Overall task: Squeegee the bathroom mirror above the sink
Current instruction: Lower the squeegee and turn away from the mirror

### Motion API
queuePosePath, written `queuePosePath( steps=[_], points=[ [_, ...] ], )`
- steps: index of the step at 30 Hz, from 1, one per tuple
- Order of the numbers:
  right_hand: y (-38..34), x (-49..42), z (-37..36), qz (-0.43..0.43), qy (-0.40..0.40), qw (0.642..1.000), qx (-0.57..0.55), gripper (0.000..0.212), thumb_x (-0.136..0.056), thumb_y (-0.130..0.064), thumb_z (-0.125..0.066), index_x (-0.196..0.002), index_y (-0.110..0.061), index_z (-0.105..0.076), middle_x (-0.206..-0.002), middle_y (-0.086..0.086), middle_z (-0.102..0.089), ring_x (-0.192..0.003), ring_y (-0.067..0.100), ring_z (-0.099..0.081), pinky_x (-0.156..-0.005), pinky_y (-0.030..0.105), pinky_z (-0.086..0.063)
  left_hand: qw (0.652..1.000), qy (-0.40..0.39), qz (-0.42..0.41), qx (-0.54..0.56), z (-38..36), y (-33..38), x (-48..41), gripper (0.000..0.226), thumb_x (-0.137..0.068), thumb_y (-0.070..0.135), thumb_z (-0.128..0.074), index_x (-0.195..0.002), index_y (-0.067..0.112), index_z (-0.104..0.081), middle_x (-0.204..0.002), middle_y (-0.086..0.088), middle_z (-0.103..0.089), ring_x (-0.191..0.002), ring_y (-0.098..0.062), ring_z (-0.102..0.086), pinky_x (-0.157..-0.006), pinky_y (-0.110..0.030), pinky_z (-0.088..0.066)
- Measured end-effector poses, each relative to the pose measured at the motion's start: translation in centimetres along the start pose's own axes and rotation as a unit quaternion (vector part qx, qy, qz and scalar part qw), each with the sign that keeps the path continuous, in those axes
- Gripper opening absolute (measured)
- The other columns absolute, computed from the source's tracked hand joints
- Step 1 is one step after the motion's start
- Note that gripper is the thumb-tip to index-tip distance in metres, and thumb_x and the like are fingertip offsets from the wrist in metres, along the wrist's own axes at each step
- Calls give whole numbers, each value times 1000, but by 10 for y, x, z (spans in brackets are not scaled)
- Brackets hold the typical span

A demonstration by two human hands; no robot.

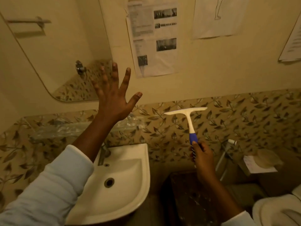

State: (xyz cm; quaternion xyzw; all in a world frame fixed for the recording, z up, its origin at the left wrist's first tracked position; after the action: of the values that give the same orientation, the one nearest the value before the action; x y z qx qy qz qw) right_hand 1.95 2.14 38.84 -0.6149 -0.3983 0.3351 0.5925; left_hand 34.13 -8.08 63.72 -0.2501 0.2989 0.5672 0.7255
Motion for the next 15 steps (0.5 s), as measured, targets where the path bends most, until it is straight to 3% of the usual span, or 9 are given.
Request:
queuePosePath(
  steps=[8, 10, 12, 15],
  points=[
    [121, 6, 71, -134, 25, 990, 43, 18, -106, -25, -59, -99, -12, -70, -61, -5, -65, -46, 5, -56, -41, 21, -45, 994, -95, -33, 41, -88, 65, 73, 90, -93, 83, -28, -164, 38, 2, -173, -7, 14, -157, -42, 13, -114, -81, -2],
    [148, 8, 84, -162, 36, 984, 65, 19, -106, -23, -58, -99, -11, -71, -67, -1, -68, -53, 11, -62, -46, 25, -50, 990, -125, -40, 51, -119, 87, 102, 89, -93, 83, -29, -164, 37, 0, -173, -7, 12, -157, -42, 12, -115, -80, -3],
    [178, 6, 95, -185, 38, 976, 109, 22, -108, -26, -56, -101, -11, -72, -79, 7, -72, -68, 23, -68, -61, 36, -54, 985, -151, -51, 65, -151, 111, 131, 89, -93, 82, -30, -165, 36, -3, -173, -7, 10, -158, -42, 12, -116, -79, -2],
    [223, 0, 108, -211, 38, 956, 200, 25, -108, -35, -53, -100, -20, -72, -80, 0, -69, -70, 17, -64, -59, 28, -45, 974, -202, -52, 89, -203, 147, 181, 88, -93, 80, -31, -165, 36, -5, -173, -8, 9, -158, -41, 13, -117, -72, 7]
  ],
)
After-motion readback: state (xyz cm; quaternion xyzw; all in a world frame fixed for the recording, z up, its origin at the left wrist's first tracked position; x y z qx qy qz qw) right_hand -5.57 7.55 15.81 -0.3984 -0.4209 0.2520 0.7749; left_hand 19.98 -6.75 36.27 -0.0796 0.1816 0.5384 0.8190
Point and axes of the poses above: each hand's wrist, its own x-axis away from the middle knuckle, its own z-axis out of the back of the hand, y = z × x, the point moved 8 cm from there along -x, towards the middle knuckle
